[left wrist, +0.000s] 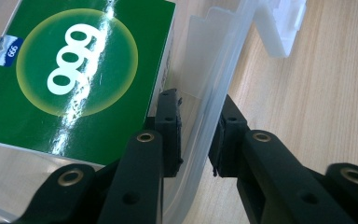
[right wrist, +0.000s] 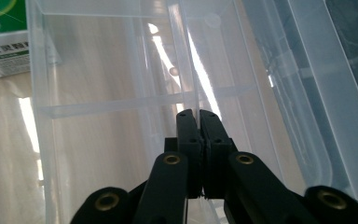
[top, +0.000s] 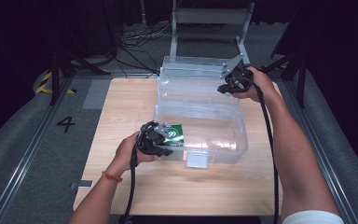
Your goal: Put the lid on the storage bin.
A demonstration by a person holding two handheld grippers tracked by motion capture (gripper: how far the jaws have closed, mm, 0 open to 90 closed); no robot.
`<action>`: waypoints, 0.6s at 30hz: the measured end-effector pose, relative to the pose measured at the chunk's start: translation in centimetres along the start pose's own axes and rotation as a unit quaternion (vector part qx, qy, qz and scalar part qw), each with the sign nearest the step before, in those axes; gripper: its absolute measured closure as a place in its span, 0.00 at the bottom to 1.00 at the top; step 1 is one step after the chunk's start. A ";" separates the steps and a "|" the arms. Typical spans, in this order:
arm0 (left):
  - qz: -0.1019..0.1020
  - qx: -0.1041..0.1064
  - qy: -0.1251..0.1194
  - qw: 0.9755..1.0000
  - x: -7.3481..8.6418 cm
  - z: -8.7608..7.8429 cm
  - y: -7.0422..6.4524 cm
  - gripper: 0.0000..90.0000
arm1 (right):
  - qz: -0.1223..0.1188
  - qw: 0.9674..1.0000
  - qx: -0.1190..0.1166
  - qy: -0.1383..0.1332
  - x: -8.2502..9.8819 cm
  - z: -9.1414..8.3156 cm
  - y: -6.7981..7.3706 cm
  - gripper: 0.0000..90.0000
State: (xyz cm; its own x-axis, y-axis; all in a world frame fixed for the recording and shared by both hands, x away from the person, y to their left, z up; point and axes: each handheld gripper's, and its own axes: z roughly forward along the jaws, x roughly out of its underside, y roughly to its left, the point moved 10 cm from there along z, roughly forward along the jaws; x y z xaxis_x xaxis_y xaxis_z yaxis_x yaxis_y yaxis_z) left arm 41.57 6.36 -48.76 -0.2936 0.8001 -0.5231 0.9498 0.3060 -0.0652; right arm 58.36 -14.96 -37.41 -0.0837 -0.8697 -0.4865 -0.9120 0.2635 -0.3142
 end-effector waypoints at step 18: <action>0.004 -0.021 -0.001 1.000 0.1 0.0 -0.1 0.81 | -0.035 0.999 0.005 -0.021 -1.1 -2.4 2.7 1.00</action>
State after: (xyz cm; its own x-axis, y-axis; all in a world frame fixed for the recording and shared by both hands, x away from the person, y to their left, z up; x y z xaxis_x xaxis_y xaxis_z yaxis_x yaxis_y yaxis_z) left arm 41.45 6.42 -48.79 -0.2857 0.8019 -0.5247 0.9467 0.3212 -0.0247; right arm 55.00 -14.28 -35.79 -0.0035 -0.8682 -0.4962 -0.9114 0.2069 -0.3557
